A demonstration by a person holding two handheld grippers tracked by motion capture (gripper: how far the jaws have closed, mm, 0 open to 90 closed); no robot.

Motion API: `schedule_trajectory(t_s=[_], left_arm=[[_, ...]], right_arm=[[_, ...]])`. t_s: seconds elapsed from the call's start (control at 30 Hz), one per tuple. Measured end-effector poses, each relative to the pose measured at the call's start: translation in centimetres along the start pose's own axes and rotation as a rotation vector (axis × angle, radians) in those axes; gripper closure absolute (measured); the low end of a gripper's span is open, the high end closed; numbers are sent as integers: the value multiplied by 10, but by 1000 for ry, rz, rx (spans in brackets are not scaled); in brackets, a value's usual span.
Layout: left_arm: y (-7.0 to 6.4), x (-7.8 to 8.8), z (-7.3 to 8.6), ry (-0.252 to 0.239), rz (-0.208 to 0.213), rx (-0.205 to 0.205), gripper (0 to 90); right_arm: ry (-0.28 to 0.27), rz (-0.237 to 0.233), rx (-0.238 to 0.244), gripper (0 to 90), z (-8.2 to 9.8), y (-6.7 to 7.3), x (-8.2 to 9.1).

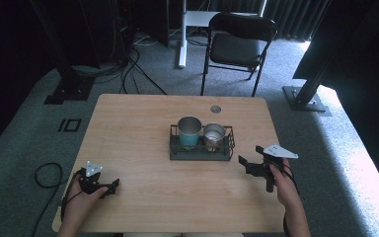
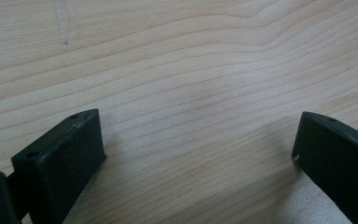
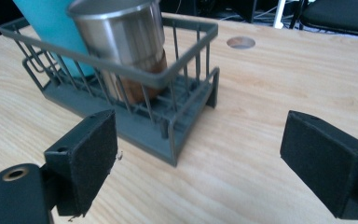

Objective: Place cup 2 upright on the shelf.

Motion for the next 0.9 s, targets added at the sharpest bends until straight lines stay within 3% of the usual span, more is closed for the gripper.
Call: schedule_trajectory(t_s=[0.23,0.9], left_arm=[[0,0,0,0,0,0,26],[0,0,0,0,0,0,26]], right_arm=[[26,4,-16,107,17,-3,4],[116,92,-79,107,70,-23,19]])
Point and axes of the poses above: each handheld gripper's, and its own axes: x roughly backward along the jaws, z roughly out of its underside, y roughly to its left, the point moved 10 cm from there along -x, roughly forward along the jaws, and after that the axes turned 2 degrees about z, right-handed, at the moved point
